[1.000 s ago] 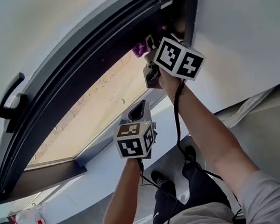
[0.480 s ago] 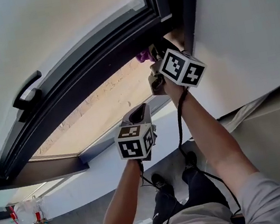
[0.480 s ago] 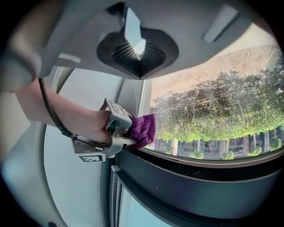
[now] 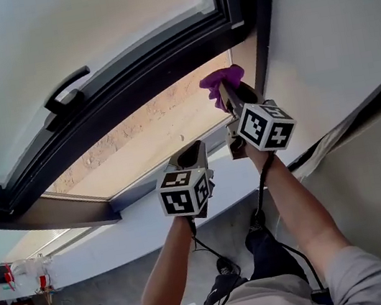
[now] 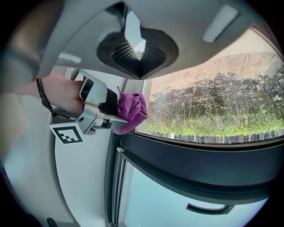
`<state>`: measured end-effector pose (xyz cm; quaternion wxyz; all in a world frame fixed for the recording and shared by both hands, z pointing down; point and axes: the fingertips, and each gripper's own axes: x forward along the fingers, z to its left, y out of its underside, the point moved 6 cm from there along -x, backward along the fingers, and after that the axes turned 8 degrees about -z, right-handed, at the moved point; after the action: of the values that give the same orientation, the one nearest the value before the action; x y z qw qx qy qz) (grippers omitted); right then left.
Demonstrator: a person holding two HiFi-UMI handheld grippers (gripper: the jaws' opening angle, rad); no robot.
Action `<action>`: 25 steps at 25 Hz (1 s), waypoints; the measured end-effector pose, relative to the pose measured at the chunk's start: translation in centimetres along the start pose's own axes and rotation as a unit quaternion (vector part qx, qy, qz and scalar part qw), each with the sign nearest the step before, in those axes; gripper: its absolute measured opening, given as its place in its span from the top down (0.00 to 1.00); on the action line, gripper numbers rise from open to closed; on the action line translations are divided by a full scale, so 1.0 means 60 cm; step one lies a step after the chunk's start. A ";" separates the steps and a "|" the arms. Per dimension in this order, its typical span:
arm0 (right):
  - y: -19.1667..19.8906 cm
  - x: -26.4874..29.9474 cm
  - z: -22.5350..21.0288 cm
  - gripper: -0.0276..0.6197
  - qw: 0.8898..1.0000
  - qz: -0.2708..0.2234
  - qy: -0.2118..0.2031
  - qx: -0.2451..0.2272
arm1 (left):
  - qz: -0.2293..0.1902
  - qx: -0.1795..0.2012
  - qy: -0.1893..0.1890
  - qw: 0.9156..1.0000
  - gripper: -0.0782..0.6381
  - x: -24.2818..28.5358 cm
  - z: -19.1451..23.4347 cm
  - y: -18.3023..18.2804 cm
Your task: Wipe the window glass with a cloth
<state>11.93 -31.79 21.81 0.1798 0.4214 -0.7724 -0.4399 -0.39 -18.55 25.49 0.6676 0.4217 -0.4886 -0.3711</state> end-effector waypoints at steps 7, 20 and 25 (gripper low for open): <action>-0.005 -0.144 0.139 0.81 0.994 0.008 -0.040 -0.106 | -0.043 0.016 0.032 0.998 0.89 -0.136 -0.017 -0.009; 0.012 -0.375 0.438 0.81 0.959 -0.006 -0.164 -0.231 | -0.147 0.048 0.032 0.987 0.89 -0.440 -0.032 -0.068; 0.021 -0.415 0.517 0.81 0.948 -0.010 -0.195 -0.250 | -0.173 0.056 0.025 0.983 0.89 -0.532 -0.024 -0.079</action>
<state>5.64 5.04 8.18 0.1209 0.2763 -0.6534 -0.6943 -7.29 8.94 10.04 0.5809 0.5454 -0.4115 -0.4424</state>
